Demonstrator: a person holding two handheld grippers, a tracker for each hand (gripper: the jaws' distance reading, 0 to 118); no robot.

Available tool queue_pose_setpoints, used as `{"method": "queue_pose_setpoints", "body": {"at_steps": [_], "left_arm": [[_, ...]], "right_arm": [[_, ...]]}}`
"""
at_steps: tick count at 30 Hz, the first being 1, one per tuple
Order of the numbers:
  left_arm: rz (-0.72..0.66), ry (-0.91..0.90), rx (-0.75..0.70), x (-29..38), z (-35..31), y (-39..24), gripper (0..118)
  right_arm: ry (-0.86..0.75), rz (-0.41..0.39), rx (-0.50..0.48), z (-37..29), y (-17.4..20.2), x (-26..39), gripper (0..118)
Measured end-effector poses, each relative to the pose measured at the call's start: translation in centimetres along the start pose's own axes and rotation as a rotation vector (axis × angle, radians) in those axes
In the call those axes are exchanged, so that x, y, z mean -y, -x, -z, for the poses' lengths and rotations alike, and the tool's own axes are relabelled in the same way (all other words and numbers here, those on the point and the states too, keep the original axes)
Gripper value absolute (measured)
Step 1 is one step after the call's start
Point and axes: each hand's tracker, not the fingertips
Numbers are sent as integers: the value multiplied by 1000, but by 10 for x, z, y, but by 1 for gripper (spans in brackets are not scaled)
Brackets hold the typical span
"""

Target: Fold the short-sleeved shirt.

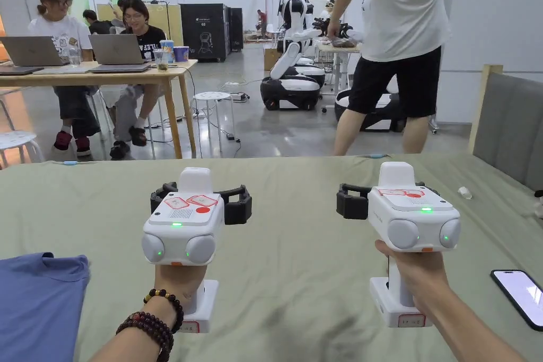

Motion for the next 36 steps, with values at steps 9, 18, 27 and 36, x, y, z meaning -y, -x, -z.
{"method": "queue_pose_setpoints", "body": {"at_steps": [9,18,27,36], "left_arm": [[5,12,-8,2,0,3,118],[0,24,-11,4,3,6,118],[-7,31,-4,3,2,3,118],[4,22,7,1,0,1,0]], "right_arm": [[4,-4,-4,-6,8,0,118],[7,-11,-2,-1,5,1,118],[4,-20,-6,-5,5,-1,118],[8,-40,20,-4,3,-1,0]]}}
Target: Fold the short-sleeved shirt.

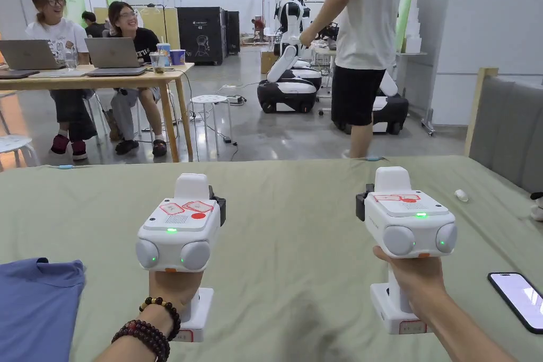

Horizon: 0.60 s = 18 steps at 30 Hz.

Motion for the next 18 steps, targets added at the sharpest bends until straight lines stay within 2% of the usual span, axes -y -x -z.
{"method": "queue_pose_setpoints", "body": {"at_steps": [7,11,16,18], "left_arm": [[14,6,16,-2,0,0,0],[-1,1,6,-2,-2,10,0],[6,5,-52,1,-15,50,0],[-11,2,-103,4,-26,78,0]], "right_arm": [[2,-4,-25,2,-1,2,0],[3,-12,-49,6,12,1,0],[-8,-23,-123,9,57,0,0],[-6,-34,-180,11,88,-2,0]]}}
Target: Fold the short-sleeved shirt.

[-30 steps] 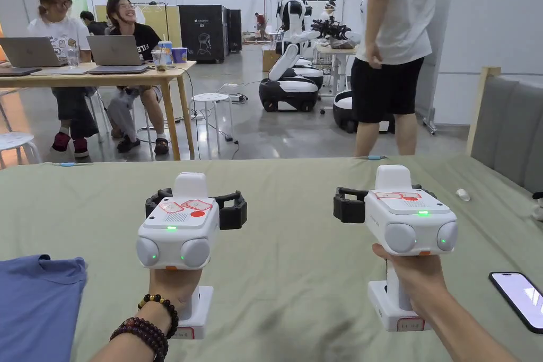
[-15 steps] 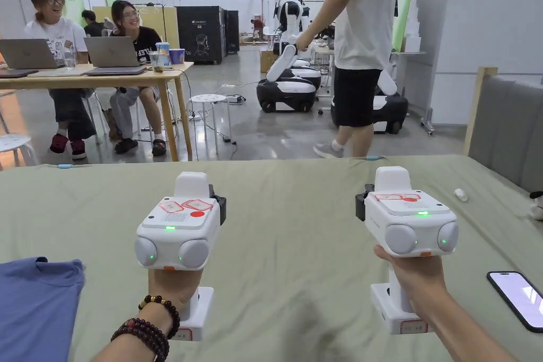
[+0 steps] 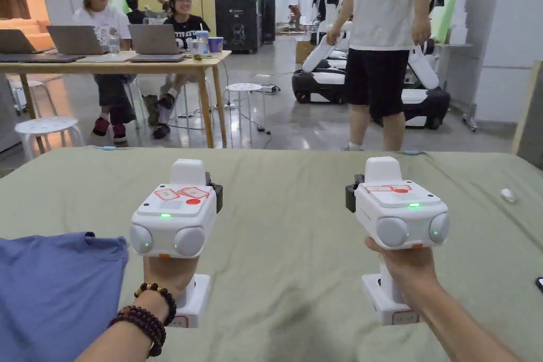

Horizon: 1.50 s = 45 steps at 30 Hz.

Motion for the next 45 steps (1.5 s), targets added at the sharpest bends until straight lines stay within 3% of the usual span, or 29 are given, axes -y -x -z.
{"method": "queue_pose_setpoints", "body": {"at_steps": [8,13,18,21,24,25,27,28,30,31,33,39,41,45], "left_arm": [[-15,40,-223,10,-43,127,0],[-7,52,-294,13,-68,179,0],[3,76,-312,18,-67,200,0],[24,252,-329,26,-47,201,0],[-36,472,-242,43,-21,203,0],[-51,502,-218,50,-14,203,3],[-69,623,-176,69,2,200,27],[-65,618,-202,76,8,198,60],[-80,642,-219,94,23,197,112],[-100,640,-207,101,30,198,118],[-130,647,-197,109,45,202,112],[-95,724,-224,135,83,203,111],[-113,789,-239,144,91,204,101],[-106,779,-260,155,94,202,98]], "right_arm": [[-8,-43,-232,29,129,1,0],[-21,-65,-324,33,193,1,0],[-9,-75,-366,37,216,3,0],[1,-67,-374,37,214,4,0],[5,-59,-375,38,207,8,0],[2,-56,-375,39,205,9,0],[2,-56,-374,45,200,13,0],[6,-55,-373,44,198,14,0],[18,-51,-378,51,193,19,0],[23,-52,-381,54,191,21,0],[29,-57,-389,55,188,25,0],[37,-68,-411,70,182,40,0],[42,-72,-417,73,182,44,0],[54,-61,-425,79,181,52,1]]}}
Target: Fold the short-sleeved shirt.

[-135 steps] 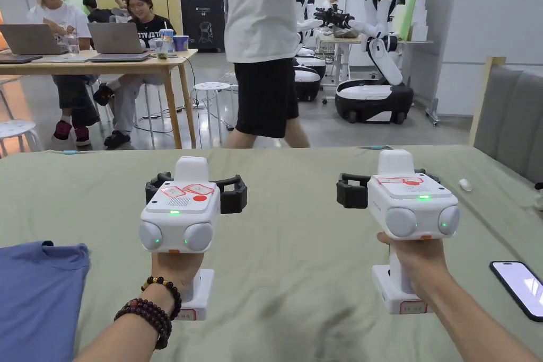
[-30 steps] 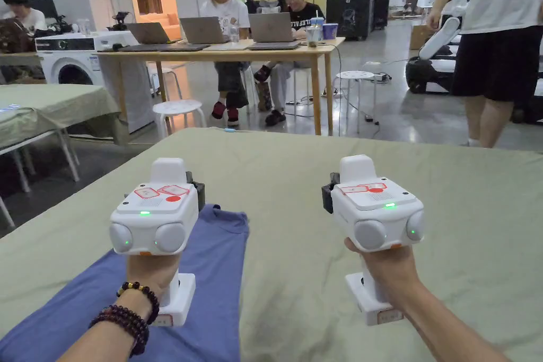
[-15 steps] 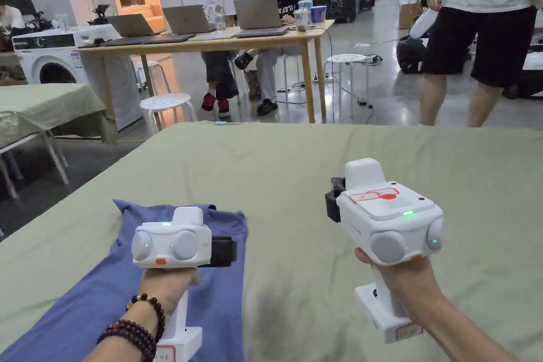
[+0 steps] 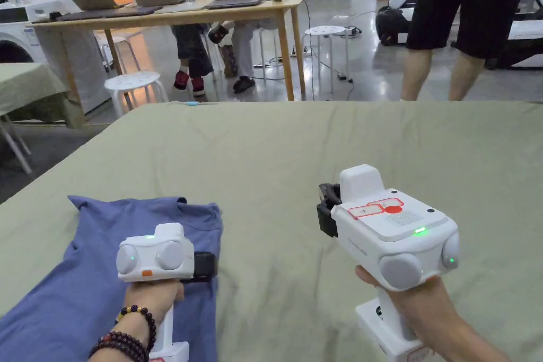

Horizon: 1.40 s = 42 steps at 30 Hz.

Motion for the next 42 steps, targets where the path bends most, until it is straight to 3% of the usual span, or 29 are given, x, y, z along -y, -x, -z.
{"method": "queue_pose_setpoints", "body": {"at_steps": [1,2,3,4,6,7,16,22,26,32,37,42], "left_arm": [[5,1,-6,0,-2,0,84],[12,0,-9,-1,-4,0,62],[15,-25,-29,-2,-9,-1,25],[5,-60,-75,-3,-14,-2,2],[12,-83,-151,-2,-22,-3,2],[-8,-70,-86,-3,-22,-2,2],[11,-208,-25,2,-78,0,2],[34,-304,71,-33,-104,-19,2],[127,-384,161,-50,-133,-84,2],[277,-463,450,-52,-183,-235,2],[449,-474,708,-14,-234,-385,3],[574,-422,915,45,-265,-495,3]], "right_arm": [[3,7,-3,0,0,2,1],[6,10,-6,1,0,3,2],[10,10,-6,3,0,6,2],[13,10,-5,3,0,7,2],[17,27,-10,3,0,8,3],[21,36,-16,2,1,7,4],[29,24,34,-13,-17,6,4],[34,21,105,-45,-52,7,4],[24,60,203,-81,-92,9,4],[-2,86,374,-163,-159,-1,4],[-33,94,536,-242,-219,-4,4],[-25,129,689,-314,-269,5,4]]}}
